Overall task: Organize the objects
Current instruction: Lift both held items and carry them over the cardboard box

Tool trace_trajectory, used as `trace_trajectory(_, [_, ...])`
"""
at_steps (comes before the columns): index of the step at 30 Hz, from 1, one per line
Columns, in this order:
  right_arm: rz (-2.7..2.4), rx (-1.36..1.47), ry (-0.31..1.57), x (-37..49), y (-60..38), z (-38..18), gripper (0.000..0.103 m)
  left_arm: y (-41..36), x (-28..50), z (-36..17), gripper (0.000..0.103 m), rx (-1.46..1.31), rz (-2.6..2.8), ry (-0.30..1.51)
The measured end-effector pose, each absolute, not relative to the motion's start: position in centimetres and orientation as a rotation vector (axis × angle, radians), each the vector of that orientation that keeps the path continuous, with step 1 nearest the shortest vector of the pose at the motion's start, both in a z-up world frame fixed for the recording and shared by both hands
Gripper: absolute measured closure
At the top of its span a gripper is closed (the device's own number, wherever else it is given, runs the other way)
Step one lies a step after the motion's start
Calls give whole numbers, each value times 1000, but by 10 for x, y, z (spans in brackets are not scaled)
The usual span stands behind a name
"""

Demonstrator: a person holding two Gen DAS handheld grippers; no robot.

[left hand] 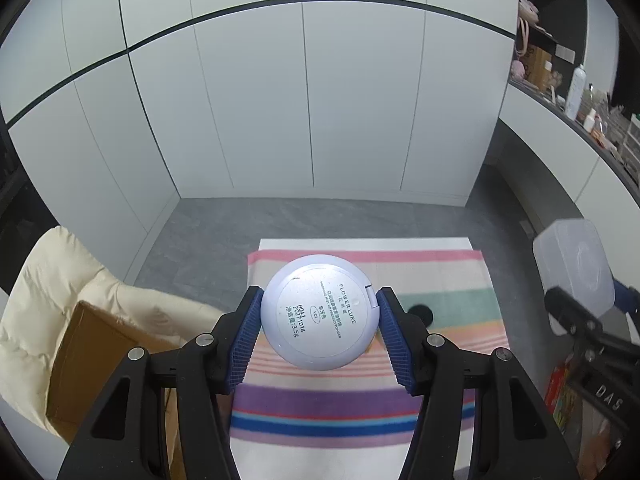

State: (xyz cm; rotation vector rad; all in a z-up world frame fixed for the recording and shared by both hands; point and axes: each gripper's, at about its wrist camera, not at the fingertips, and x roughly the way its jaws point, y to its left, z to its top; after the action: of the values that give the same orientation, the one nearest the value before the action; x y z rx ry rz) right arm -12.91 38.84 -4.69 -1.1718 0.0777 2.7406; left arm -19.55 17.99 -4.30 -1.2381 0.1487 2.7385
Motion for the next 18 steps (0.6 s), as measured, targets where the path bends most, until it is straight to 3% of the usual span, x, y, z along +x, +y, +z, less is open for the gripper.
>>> trace_trajectory(18, [2762,-1264,88,-40,361,-65,19,180,-121,-31,44,-1203,2773,134])
